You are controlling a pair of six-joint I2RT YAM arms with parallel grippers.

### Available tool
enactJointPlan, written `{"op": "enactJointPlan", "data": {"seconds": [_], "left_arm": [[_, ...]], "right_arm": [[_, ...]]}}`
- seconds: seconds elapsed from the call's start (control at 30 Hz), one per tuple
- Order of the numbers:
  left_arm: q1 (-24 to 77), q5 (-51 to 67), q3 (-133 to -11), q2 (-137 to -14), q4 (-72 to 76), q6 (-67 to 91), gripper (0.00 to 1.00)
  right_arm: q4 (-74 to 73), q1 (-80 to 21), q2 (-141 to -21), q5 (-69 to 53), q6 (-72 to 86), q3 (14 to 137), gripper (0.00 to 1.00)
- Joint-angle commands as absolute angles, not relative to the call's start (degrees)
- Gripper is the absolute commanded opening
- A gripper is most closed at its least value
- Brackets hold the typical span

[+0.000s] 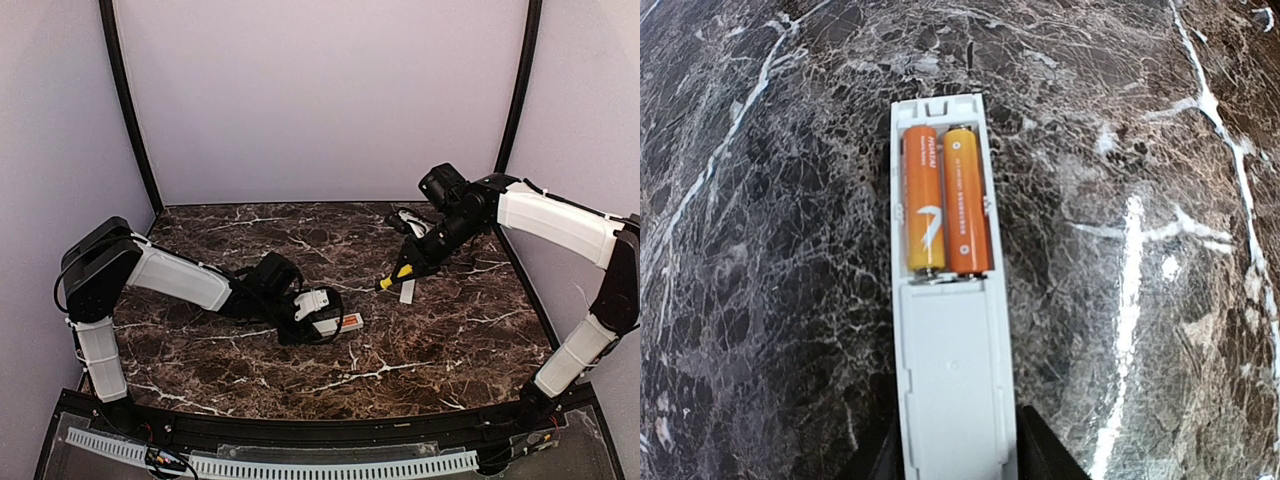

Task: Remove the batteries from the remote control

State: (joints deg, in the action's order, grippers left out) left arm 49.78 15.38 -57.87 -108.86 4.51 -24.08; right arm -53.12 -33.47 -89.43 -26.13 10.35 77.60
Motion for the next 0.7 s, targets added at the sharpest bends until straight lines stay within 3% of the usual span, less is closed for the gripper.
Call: {"op": "enactJointPlan", "data": {"seconds": [0.0, 0.33, 0.67], "left_arm": [[50.07, 14.15, -58.38, -109.32, 1.19, -24.51, 0.34], [50.25, 13.86, -58.74, -108.42, 2.15, -23.35, 0.09], [50.97, 9.78, -60.74, -107.02, 1.47, -23.86, 0.0]], "right_arm": [[-52.61, -33.21, -88.33, -26.87, 10.28, 77.18, 0.0], [-52.86, -33.18, -88.07, -27.2, 10.79, 76.64, 0.0], [-54.04, -33.18, -88.13, -26.57, 10.9, 77.37, 0.0]]}}
